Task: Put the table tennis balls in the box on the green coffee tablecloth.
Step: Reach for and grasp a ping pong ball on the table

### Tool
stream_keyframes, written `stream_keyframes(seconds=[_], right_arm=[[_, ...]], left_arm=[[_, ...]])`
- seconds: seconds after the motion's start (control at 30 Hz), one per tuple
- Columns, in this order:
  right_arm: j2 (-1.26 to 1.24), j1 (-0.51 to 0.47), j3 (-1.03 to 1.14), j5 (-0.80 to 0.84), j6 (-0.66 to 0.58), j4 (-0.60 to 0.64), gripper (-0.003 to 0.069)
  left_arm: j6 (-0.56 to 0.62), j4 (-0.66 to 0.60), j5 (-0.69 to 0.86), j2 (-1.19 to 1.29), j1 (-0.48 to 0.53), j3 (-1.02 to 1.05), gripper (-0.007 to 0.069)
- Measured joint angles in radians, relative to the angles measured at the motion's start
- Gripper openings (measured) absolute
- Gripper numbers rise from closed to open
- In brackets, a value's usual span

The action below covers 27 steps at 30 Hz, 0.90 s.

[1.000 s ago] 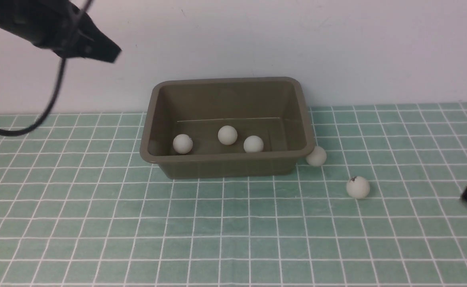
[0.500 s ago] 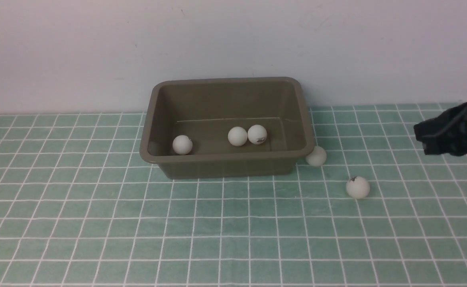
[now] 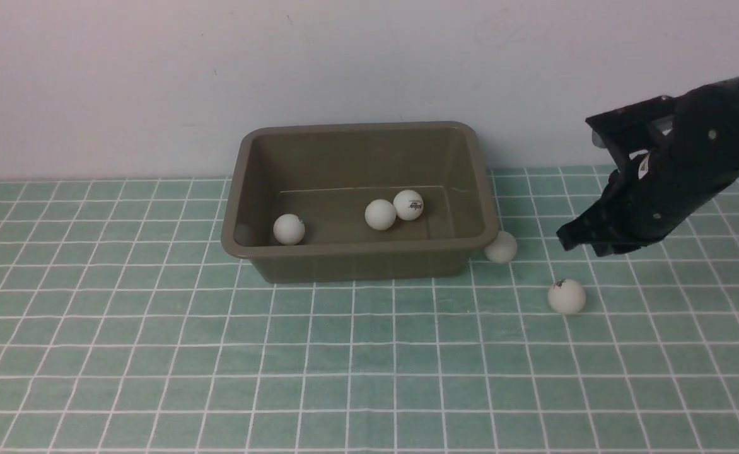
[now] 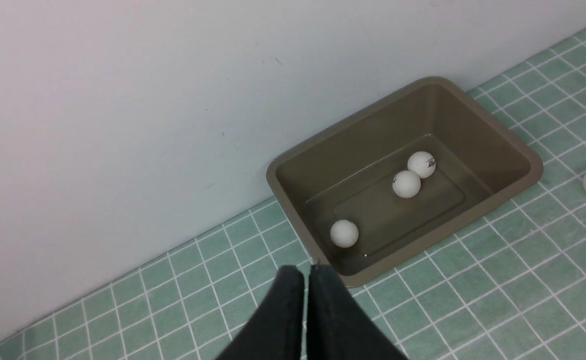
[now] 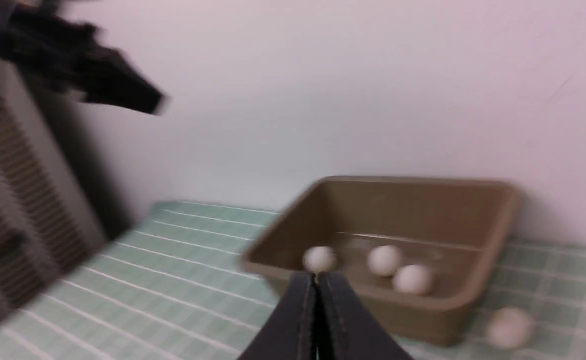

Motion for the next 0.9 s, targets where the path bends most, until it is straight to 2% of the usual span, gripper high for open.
stream_keyframes(seconds=[0.1,0.2,0.47,0.63,0.9], right_arm=[[0.005,0.005,-0.022,0.009,0.092,-0.048,-0.0008],[0.004,0.005,-0.03,0.019,0.11,-0.049,-0.0001],[0.004,0.005,-0.039,0.105,0.067,0.12,0.0104],[0.004,0.005,-0.039,0.11,0.026,0.177,0.0208],[0.036,0.005,-0.041,0.059,0.017,0.11,0.0481]], left_arm=[[0.0,0.001,0.0,-0.005,0.0,0.002,-0.0004],[0.0,0.0,0.0,-0.008,0.0,0.015,-0.0004],[0.0,-0.005,0.0,-0.006,0.0,0.195,-0.0004],[0.037,-0.053,0.0,-0.004,0.0,0.247,-0.0004],[0.073,-0.118,-0.001,-0.004,0.0,0.249,-0.0004]])
